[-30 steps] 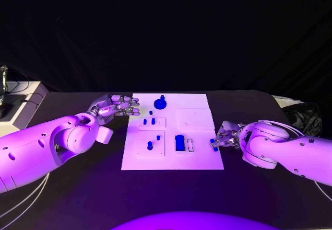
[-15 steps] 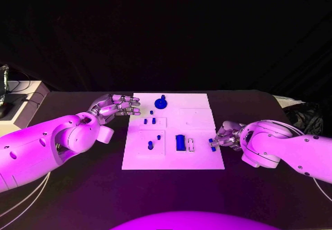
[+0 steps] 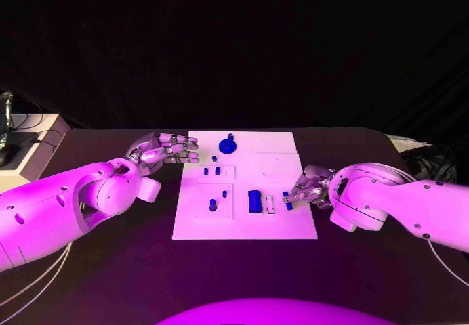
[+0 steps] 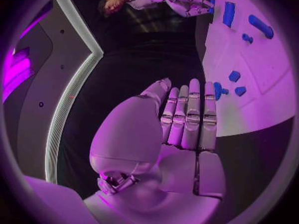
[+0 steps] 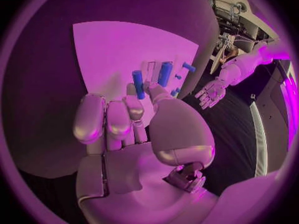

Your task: Assemble the parts on the task board

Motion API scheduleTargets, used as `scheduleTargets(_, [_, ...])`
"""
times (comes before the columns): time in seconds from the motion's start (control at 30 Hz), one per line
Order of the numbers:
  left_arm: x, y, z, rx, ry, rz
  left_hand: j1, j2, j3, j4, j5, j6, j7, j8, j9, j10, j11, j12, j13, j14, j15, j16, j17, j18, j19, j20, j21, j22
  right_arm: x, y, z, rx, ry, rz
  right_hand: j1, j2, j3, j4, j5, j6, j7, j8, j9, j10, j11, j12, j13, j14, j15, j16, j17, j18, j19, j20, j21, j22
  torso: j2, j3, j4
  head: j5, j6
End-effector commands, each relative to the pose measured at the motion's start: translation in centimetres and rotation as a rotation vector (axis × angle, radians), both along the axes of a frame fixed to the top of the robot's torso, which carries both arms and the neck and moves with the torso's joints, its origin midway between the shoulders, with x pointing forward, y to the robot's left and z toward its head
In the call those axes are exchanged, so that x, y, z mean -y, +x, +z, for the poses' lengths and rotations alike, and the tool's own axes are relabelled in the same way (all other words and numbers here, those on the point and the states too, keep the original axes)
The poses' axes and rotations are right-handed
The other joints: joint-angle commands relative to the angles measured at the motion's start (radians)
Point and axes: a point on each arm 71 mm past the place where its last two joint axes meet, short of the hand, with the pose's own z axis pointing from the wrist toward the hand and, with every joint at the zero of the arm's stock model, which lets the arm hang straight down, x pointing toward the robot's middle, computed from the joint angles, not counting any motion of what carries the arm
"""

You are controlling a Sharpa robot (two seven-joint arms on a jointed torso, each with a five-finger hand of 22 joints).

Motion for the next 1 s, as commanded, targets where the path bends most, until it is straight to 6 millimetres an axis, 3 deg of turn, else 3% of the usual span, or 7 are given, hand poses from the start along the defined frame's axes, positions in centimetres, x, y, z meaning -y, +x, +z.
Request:
scheduleTargets(0.03, [0.2, 0.0, 0.1, 0.002, -0.009, -0.011, -0.001, 0.001, 0.006, 0.0, 0.004, -0.005, -0.001, 0.001, 0.001, -0.006, 0.002, -0.003, -0.001, -0.005, 0.002, -0.002, 0.001, -0.019, -0.006, -0.001, -0.005, -0.001, -0.5, 0.1, -0.2, -0.029, 0.025, -0.005, -0.002, 0.005, 0.208, -0.214, 0.001, 0.004, -0.003, 0.003, 0.003, 0.002, -0.007, -0.002, -0.001, 0.004, 0.002, -0.005, 0.002, 0.007, 0.049, 0.001, 0.002, 0.145, 0.001, -0.0007, -0.0003, -0.001, -0.001])
scheduleTargets(0.47, [0.3, -0.1, 0.1, 0.0, -0.011, -0.017, -0.001, 0.001, 0.006, 0.0, 0.004, -0.005, -0.001, 0.001, 0.001, -0.006, 0.002, -0.003, -0.001, -0.005, 0.002, -0.002, 0.001, -0.019, -0.006, -0.001, -0.005, -0.001, -2.9, 0.7, -0.9, -0.031, 0.031, 0.035, -0.001, 0.006, 0.198, -0.21, -0.001, 0.003, -0.004, 0.003, 0.009, -0.001, -0.007, -0.007, -0.004, 0.004, 0.002, -0.007, -0.001, 0.007, 0.048, 0.001, -0.001, 0.144, 0.0, 0.0004, 0.0001, 0.0, -0.003])
scheduleTargets(1.0, [0.2, -0.1, 0.1, -0.002, -0.009, -0.017, -0.001, 0.001, 0.006, 0.0, 0.004, -0.005, -0.001, 0.001, 0.001, -0.006, 0.002, -0.003, -0.001, -0.005, 0.002, -0.002, 0.001, -0.019, -0.006, -0.001, -0.005, -0.001, -3.6, 0.4, -2.0, -0.061, 0.021, 0.06, -0.001, 0.007, 0.192, -0.204, -0.003, 0.003, -0.006, 0.004, 0.012, -0.002, -0.008, -0.007, -0.005, 0.004, 0.001, -0.009, -0.002, 0.007, 0.048, 0.0, -0.005, 0.143, 0.0, 0.0007, -0.001, 0.009, -0.01])
